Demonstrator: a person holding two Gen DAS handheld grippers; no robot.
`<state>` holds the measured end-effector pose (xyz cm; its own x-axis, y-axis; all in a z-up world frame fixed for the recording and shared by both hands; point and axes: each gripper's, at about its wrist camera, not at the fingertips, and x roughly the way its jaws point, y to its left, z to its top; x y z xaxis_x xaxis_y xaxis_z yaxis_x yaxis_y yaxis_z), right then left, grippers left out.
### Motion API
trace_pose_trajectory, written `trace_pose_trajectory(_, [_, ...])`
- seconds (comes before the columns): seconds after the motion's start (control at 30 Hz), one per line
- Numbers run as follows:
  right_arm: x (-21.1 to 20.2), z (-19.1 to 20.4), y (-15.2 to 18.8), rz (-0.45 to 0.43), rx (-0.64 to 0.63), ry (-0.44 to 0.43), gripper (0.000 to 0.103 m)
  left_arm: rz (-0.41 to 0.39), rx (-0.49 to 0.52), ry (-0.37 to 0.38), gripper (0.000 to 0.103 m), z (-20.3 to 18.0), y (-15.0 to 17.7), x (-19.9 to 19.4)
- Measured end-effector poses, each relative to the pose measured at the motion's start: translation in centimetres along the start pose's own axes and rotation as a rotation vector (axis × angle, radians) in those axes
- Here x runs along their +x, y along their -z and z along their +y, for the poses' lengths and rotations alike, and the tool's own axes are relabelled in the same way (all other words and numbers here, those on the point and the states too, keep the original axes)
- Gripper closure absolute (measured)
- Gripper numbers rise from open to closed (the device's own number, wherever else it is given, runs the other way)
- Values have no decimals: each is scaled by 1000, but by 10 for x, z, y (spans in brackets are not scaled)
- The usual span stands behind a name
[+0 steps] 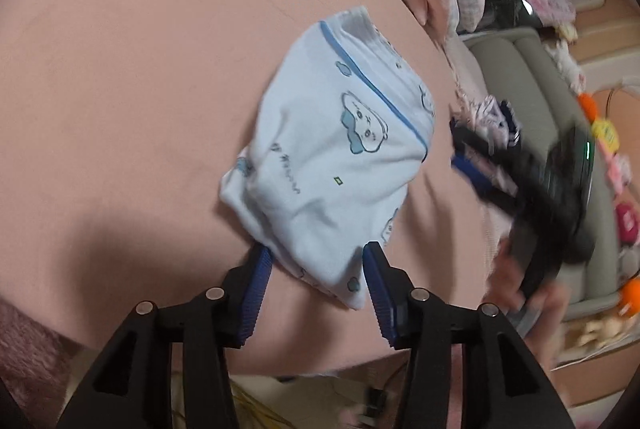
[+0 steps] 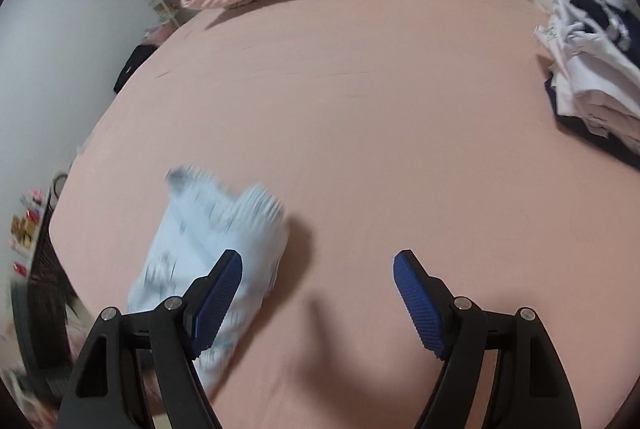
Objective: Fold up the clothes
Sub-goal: 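Grasp the folded pants bundle with the left tool and lift it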
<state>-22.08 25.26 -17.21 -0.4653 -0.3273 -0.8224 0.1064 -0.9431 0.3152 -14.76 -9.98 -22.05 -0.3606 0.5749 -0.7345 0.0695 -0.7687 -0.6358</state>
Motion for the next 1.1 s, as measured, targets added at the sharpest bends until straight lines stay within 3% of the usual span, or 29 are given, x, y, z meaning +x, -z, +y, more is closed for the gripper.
trace_pose_trajectory(0.03, [12,3,-9,4,-4,-14,25,-9,12,-18,75,-3,-1,1])
trace_pose_trajectory(0.17, [48,16,-25,38,-12,-44,25,-19,7,-27,83,1,-10,1])
trace_pose_trajectory(0.27, [82,26,-22,125,6,-107,25,-28,9,-44,85,6,-21,0])
trace_pose_trajectory(0.47, [78,36,13,214,-29,-124,25,-67,7,-86,85,19,-47,-7])
trace_pose_trajectory(0.6, [81,54,15,239,-41,-124,25,-93,102,-208,85,12,-59,-15])
trace_pose_trajectory(0.67, [76,61,11,228,-59,-119,25,-120,139,-236,85,5,-63,-21])
trace_pose_trajectory(0.73, [59,63,7,161,-84,-73,25,-141,151,-250,84,3,-67,-27])
trace_pose_trajectory(0.8, [46,65,2,93,-119,-2,25,-150,159,-272,80,3,-70,-31])
trace_pose_trajectory(0.87, [39,70,2,59,-162,41,25,-149,146,-249,59,7,-71,-32])
trace_pose_trajectory(0.93, [38,76,6,61,-208,66,25,-154,127,-237,50,9,-71,-31])
trace_pose_trajectory(1.1, [40,113,28,71,-409,183,25,-138,131,-242,50,6,-65,-24])
